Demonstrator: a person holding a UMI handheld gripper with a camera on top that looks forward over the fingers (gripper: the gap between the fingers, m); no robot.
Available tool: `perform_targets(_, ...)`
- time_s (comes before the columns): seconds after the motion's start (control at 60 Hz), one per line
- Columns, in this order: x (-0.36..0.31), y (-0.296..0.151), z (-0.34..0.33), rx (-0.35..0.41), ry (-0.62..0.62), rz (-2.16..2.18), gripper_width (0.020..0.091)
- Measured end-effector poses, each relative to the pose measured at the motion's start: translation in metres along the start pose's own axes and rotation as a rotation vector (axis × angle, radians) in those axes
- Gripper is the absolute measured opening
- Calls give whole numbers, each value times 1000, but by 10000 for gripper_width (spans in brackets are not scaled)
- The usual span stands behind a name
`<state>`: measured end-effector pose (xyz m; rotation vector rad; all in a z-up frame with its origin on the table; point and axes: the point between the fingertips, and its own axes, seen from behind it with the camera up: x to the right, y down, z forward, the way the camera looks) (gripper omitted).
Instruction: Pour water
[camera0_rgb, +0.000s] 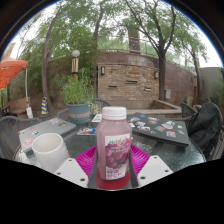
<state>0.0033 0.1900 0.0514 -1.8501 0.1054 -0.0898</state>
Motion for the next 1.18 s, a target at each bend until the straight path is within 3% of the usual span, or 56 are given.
perform_targets(0.333, 3, 4, -9, -22, -15, 21, 597)
perform_targets(0.383, 4, 11, -12, -49, -12, 28, 643)
perform_targets(0.533, 1, 2, -35, -28, -28, 81, 817)
perform_targets(0.967, -18, 27, -236, 12, -48, 68, 823)
perform_targets(1.183, -37, 51, -298, 29, -96, 57, 810)
